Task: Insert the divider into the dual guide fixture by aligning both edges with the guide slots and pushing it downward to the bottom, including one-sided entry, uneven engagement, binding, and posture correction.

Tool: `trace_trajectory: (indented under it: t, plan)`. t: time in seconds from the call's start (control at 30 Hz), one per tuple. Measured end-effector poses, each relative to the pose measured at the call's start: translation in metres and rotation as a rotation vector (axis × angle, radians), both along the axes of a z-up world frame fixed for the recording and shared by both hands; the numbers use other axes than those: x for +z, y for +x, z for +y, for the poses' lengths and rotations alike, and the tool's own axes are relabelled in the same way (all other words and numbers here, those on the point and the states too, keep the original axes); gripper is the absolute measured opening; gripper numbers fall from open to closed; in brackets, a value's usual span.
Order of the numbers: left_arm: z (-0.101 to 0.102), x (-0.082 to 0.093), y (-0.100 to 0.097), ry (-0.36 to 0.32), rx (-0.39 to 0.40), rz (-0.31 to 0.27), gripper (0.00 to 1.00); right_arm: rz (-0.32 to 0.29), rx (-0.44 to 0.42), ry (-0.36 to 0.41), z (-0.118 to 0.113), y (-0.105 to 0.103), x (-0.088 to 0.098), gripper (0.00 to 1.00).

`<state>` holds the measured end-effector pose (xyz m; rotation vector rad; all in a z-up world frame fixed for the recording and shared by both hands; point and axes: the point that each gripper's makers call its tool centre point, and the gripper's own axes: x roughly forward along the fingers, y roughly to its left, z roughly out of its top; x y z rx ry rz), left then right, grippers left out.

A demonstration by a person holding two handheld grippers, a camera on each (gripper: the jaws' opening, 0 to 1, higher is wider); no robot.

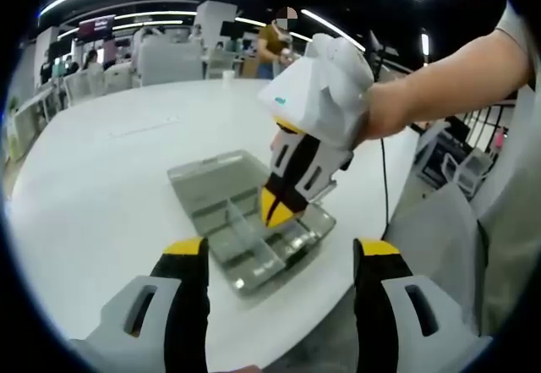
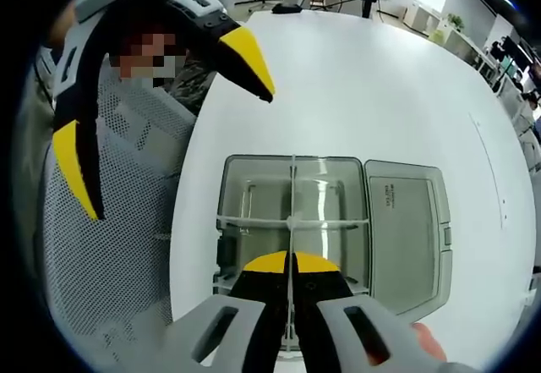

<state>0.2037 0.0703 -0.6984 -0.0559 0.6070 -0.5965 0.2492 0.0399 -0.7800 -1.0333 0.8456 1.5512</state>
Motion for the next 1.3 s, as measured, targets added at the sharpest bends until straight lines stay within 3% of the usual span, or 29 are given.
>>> trace_trajectory:
  t: [0.37, 0.67, 1.3]
  plan:
    - [0.0012, -0.0007, -0.0010, -0.001, 0.004, 0.000, 0.68, 0.006, 0.002, -0.018, -0.0026, -0.0020, -0.0050, 0.00]
    - [0.0021, -0.0020, -0.0020, -0.001, 0.006, 0.005, 0.68, 0.009, -0.014, -0.024, -0.0066, -0.0025, -0.0067, 0.08]
    - [0.0050, -0.0068, -0.0062, 0.009, 0.006, 0.019, 0.68, 0.061, -0.099, 0.046, -0.0069, -0.0045, 0.0014, 0.18]
